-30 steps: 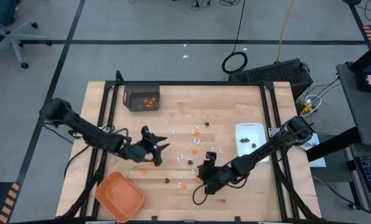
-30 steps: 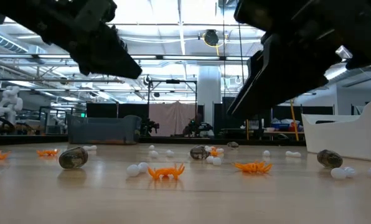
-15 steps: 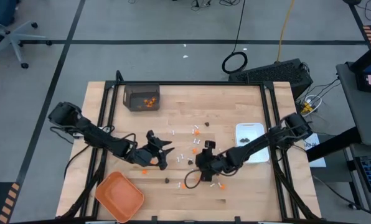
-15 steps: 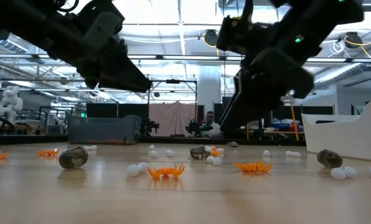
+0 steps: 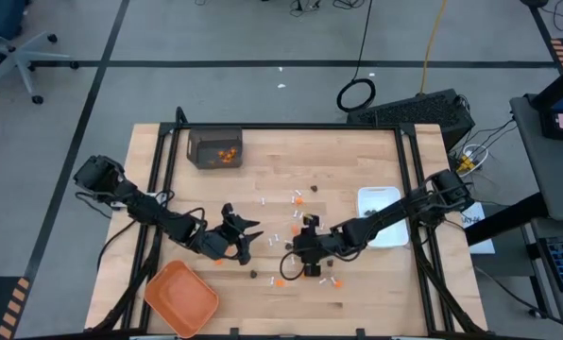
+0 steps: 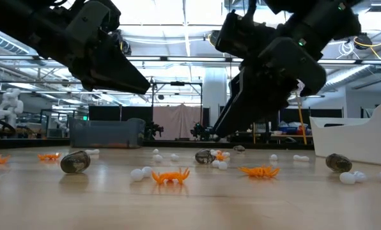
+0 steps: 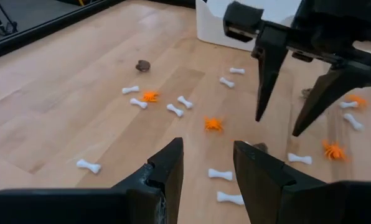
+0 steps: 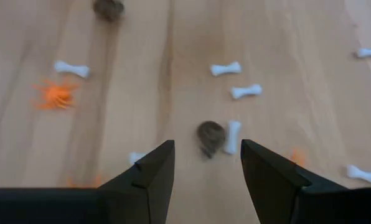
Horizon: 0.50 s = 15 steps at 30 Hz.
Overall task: Sort Halloween decoration
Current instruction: Put the black skull toy into the white bin
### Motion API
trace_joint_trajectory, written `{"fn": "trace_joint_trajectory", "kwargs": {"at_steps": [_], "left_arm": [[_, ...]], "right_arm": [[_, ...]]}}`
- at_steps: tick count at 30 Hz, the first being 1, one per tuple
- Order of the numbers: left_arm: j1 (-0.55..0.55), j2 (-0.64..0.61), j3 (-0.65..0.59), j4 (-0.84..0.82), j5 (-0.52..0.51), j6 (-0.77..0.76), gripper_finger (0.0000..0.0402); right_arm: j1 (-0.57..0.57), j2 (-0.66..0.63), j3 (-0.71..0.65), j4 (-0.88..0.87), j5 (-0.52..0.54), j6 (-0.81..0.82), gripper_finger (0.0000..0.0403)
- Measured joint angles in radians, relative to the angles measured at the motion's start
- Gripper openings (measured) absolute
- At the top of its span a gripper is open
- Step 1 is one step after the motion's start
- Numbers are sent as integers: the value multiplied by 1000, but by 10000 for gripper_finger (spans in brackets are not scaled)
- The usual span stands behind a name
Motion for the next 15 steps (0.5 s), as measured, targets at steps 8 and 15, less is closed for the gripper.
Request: {"fn": "trace_joint_trajectory", "kwargs": {"at_steps": [8, 15], "left_arm": [[-13, 0, 0, 0, 0, 0, 138], [-12, 0, 0, 0, -3, 0, 138]], "right_arm": [[-2, 0, -97, 232, 2, 37, 175], [-1, 10, -138, 322, 3, -19, 193]]}}
